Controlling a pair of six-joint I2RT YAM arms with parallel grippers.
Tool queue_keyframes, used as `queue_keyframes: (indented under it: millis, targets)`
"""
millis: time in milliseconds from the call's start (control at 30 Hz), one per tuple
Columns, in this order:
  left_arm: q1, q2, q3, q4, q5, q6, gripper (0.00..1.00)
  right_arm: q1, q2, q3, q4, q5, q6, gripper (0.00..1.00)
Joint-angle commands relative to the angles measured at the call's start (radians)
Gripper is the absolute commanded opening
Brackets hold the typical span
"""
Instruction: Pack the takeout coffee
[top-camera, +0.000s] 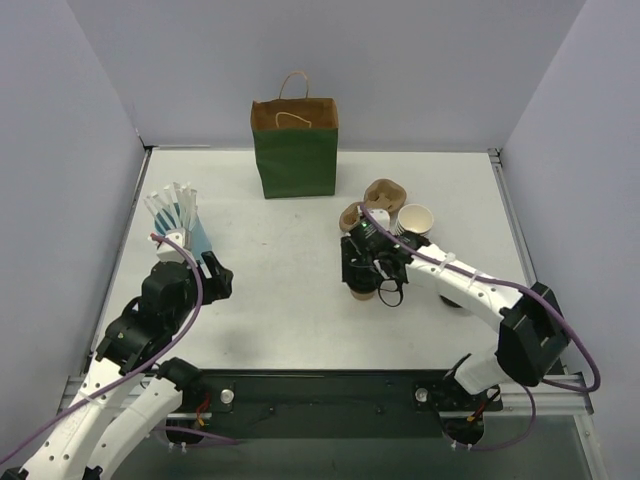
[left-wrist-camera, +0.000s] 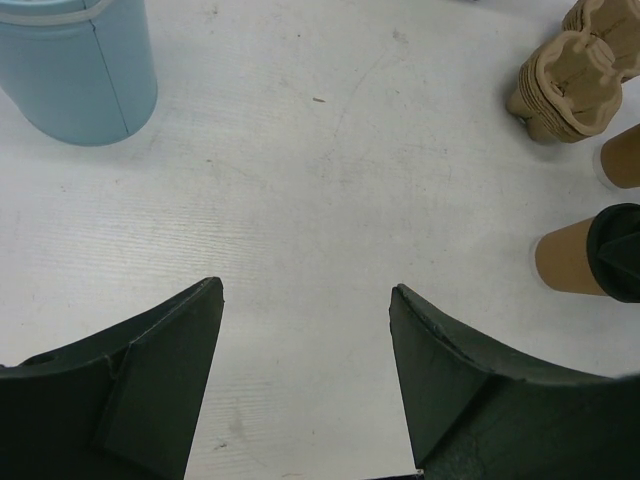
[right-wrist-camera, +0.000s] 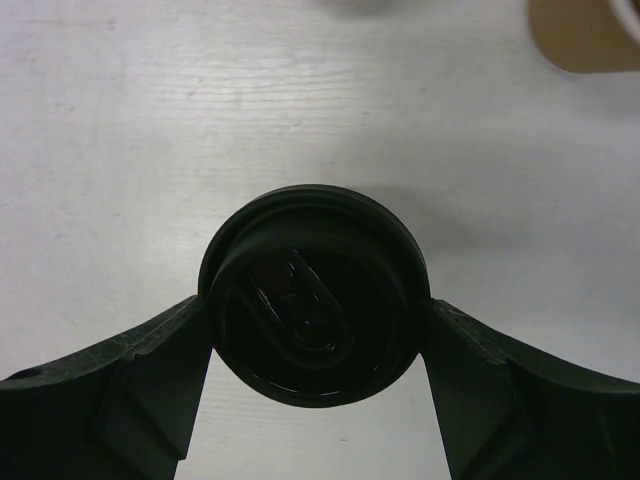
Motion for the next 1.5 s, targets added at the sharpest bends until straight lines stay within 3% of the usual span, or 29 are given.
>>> queue_keyframes:
  millis: [0, 233, 600, 1133, 1467]
  targets:
    - [-0.008, -0.007, 0.004, 0.018, -0.019, 0.006, 0.77, -0.086, -0.070, -0.117, -0.187, 0.114, 0.036, 0.69]
    - [-0.019, -0.004, 0.004, 0.020, -0.020, 0.006, 0.77, -0.232, -0.202, -0.232, -0.188, 0.137, 0.056, 0.73]
    - [-0.046, -0.010, 0.003, 0.018, -0.032, 0.013, 0.79, -0.260, -0.347, -0.171, -0.187, 0.086, 0.026, 0.93]
    - [-0.074, 0.005, 0.008, 0.003, -0.063, 0.004, 0.80, -0.350, -0.396, -0.242, -0.185, 0.077, -0.014, 0.90]
    - [-0.074, 0.016, 0.014, 0.018, -0.059, 0.007, 0.80, -0.353, -0.421, -0.157, -0.243, 0.057, -0.019, 0.91]
